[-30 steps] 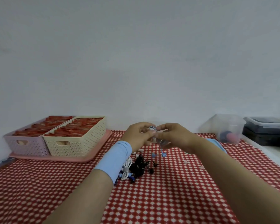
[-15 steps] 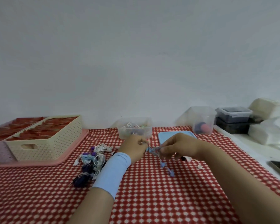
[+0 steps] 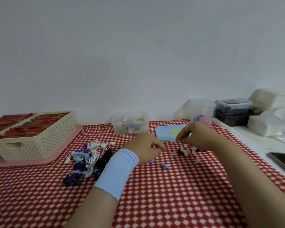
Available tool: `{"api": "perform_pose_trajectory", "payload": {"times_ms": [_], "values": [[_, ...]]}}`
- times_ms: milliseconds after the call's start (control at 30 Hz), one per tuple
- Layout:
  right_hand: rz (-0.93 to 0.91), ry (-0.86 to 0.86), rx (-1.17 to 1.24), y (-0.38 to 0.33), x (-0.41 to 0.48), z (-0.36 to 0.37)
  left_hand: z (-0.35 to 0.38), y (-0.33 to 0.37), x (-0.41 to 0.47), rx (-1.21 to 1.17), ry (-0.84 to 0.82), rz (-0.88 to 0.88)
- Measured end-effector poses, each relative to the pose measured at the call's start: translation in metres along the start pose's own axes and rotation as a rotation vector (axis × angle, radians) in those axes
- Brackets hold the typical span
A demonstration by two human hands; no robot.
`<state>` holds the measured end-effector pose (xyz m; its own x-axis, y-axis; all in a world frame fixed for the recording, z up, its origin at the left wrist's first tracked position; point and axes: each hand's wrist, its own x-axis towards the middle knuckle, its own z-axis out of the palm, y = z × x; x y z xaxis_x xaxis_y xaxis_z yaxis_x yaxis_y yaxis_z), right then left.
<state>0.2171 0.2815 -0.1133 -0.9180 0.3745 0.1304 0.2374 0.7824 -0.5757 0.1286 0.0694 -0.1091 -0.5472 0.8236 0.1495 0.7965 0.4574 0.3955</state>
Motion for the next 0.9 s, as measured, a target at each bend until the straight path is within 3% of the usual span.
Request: {"api": "perform_pose_trajectory", "payload": {"times_ms": [233, 433, 633, 900], "values": [[0.066, -0.092, -0.142, 0.002, -0.005, -0.001, 0.016, 0.0, -0.005, -0.042, -0.148, 0.041], [0.074, -0.148, -0.193, -0.007, -0.005, 0.004, 0.024, -0.006, -0.013, -0.204, -0.043, -0.003], [0.049, -0.082, -0.088, -0.008, -0.007, 0.005, 0.021, -0.008, -0.018, -0.601, 0.133, -0.072], [0.049, -0.103, 0.078, -0.019, -0.013, 0.013, 0.024, -0.015, -0.016, -0.585, 0.173, -0.11]]}}
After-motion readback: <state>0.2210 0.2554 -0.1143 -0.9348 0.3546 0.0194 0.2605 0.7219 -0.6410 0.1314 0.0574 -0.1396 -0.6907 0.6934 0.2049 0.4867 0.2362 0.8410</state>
